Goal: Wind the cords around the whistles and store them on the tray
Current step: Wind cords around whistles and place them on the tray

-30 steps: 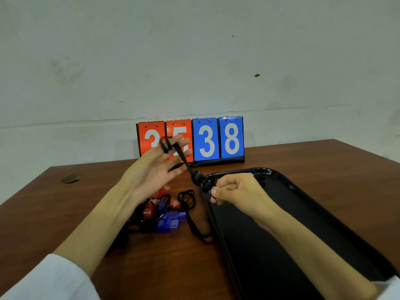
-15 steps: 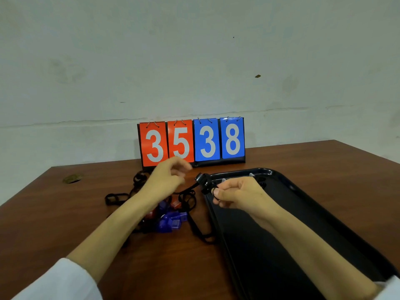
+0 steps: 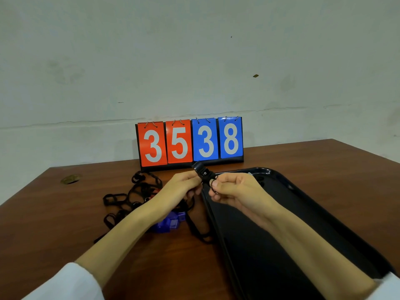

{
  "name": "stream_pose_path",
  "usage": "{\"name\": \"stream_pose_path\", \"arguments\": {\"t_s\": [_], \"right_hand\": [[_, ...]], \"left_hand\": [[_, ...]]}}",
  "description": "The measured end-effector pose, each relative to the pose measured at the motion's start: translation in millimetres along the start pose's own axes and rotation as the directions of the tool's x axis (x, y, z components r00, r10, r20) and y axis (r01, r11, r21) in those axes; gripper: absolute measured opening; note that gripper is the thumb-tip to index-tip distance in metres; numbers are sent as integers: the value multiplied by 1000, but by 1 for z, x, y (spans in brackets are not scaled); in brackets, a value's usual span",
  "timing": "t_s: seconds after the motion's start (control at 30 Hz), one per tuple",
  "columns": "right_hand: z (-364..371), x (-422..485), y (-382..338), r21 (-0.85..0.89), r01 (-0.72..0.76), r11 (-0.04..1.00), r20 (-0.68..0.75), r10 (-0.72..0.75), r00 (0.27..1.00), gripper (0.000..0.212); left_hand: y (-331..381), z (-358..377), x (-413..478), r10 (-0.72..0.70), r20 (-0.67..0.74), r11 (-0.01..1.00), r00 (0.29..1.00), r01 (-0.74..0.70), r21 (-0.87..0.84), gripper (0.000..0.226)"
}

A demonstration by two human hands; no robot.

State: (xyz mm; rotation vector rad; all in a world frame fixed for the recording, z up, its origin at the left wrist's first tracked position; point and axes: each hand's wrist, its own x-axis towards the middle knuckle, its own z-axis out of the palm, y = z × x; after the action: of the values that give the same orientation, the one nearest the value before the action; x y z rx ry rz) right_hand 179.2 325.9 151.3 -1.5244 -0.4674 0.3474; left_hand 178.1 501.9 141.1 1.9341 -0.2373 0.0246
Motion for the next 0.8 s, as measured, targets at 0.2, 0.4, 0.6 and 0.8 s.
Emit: {"name": "stream_pose_path", "arguments": {"t_s": [0.2, 0.4, 0.6, 0.8], "right_hand": [[-2, 4, 4, -21, 1, 1000, -177, -5, 984, 8], [0, 9, 14, -465, -23, 885, -369, -170, 914, 10], [3, 6, 17, -708, -33, 705, -375, -335, 864, 7], [2, 5, 20, -813, 54, 580, -204, -371, 906, 13]], "left_hand": [[1, 6, -2, 124, 22, 984, 992, -126, 126, 28], [1, 4, 0, 89, 15, 951, 996, -89, 297, 21], [20, -10, -4, 30, 96, 911, 995, -67, 406, 32], [41, -27, -13, 109, 196, 900, 974, -181, 397, 29]]}}
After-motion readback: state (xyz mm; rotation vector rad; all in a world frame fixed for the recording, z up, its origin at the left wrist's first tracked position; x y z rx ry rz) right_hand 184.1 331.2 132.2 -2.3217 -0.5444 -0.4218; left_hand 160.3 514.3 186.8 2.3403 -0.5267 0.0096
